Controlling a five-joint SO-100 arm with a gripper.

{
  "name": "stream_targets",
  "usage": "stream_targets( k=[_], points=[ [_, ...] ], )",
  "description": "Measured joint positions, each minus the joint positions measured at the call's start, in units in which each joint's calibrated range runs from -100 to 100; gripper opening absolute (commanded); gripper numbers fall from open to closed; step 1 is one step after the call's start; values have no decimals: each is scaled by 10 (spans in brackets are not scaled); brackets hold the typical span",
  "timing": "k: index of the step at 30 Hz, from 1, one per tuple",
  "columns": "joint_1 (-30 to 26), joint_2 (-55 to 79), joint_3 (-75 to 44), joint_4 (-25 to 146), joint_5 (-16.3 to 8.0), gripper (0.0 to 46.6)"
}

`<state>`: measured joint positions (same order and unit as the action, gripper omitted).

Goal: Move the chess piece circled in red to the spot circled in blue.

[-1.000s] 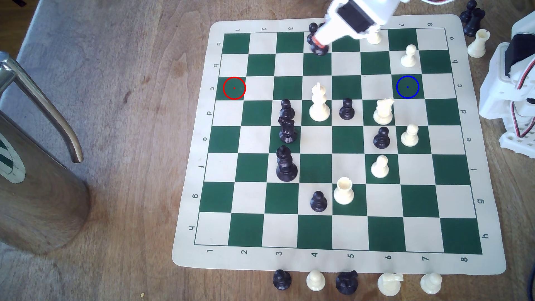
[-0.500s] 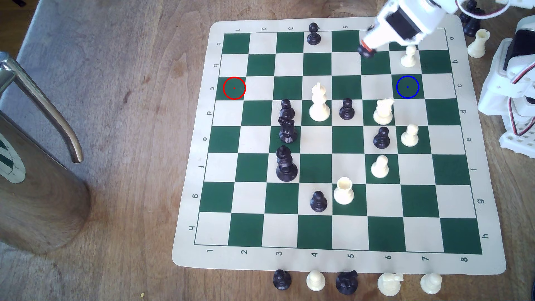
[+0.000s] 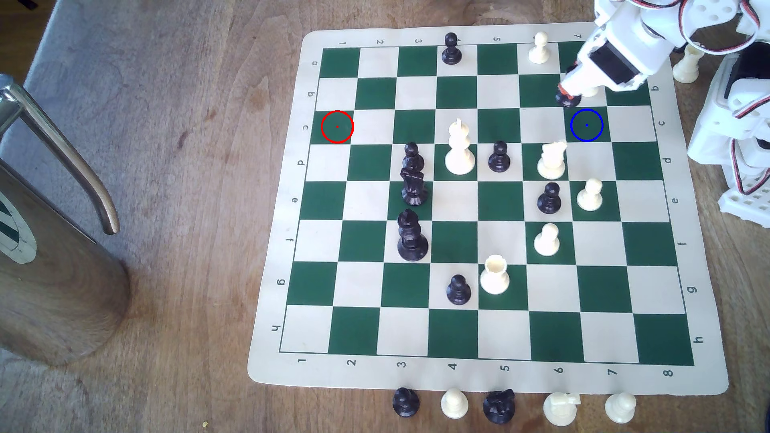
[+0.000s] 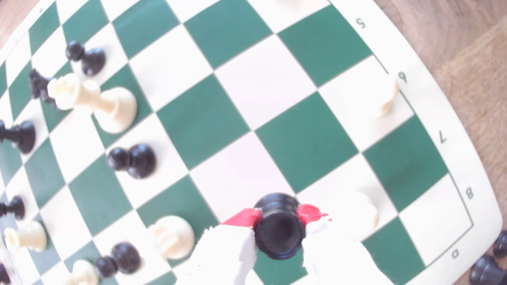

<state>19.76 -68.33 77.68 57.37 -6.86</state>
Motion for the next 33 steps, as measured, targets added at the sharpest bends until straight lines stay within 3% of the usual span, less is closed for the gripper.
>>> stream_targets(
  k=[33],
  points=[
    [-17, -69, 87, 28, 0, 2]
  ],
)
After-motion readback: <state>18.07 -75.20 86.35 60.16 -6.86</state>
